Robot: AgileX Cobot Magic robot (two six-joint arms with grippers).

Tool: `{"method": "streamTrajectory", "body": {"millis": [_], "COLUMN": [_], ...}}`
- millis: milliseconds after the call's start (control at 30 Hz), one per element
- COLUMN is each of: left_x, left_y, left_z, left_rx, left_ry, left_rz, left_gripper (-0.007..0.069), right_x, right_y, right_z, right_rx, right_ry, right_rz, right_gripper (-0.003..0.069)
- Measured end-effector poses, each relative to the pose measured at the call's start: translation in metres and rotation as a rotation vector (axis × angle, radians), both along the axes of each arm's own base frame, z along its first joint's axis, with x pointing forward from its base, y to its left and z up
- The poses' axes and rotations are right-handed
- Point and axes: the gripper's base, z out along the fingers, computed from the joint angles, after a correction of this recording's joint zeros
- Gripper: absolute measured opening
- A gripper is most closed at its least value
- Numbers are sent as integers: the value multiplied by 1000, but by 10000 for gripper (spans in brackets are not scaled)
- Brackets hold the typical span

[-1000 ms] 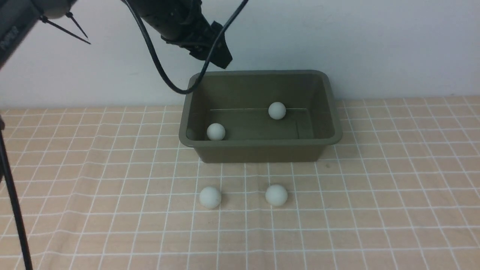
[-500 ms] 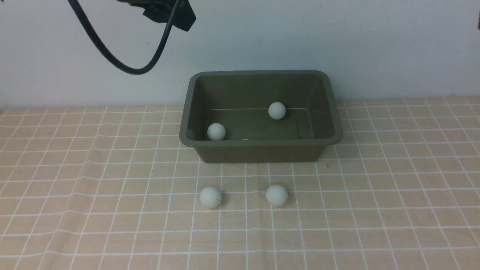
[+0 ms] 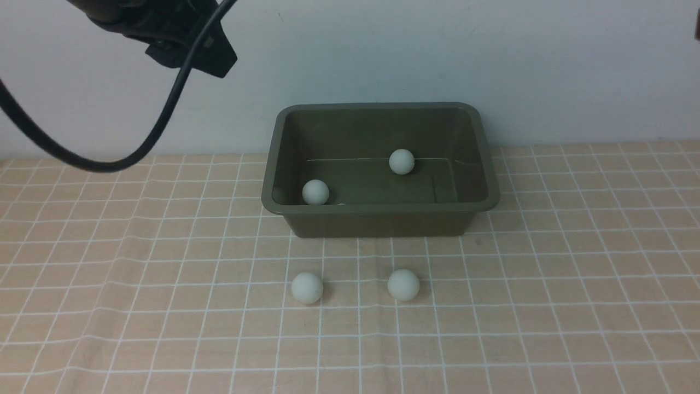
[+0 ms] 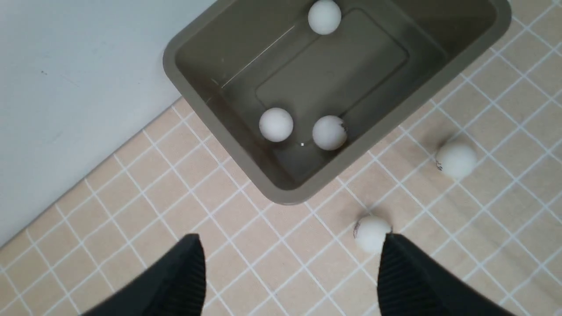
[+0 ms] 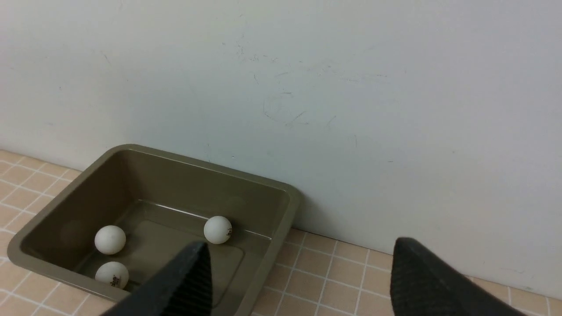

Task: Put the table tennis balls into the box on the light coffee tablecloth.
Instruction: 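Reach for and grasp a ping pong ball on the table beside the basket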

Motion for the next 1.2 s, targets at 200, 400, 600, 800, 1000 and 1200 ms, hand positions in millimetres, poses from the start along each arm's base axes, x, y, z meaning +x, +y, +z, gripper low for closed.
{"method": "streamTrajectory", "body": {"millis": [200, 400, 600, 800, 1000, 1200], "left_x": [-10, -6, 13, 28, 32, 32], "left_y": [3, 1, -8, -15, -17, -17], "left_z": [-7, -29, -55, -79, -84, -84], "left_rx": [7, 16, 3, -23, -28, -30], "left_ry": [28, 104, 196, 281, 297, 297], "left_rz": [0, -4, -13, 0, 2, 2], "left_gripper": [468, 468, 468, 468, 468, 468], "right_x": [0, -1, -1, -2, -2, -2], "right_y": [0, 1, 2, 2, 2, 2], "right_z": [0, -2, -2, -3, -3, -3], "right_rx": [-3, -4, -3, -4, -4, -6], "right_ry": [1, 18, 24, 36, 39, 38], "right_rz": [2, 14, 20, 29, 31, 31], "right_gripper": [496, 496, 496, 496, 496, 496]}}
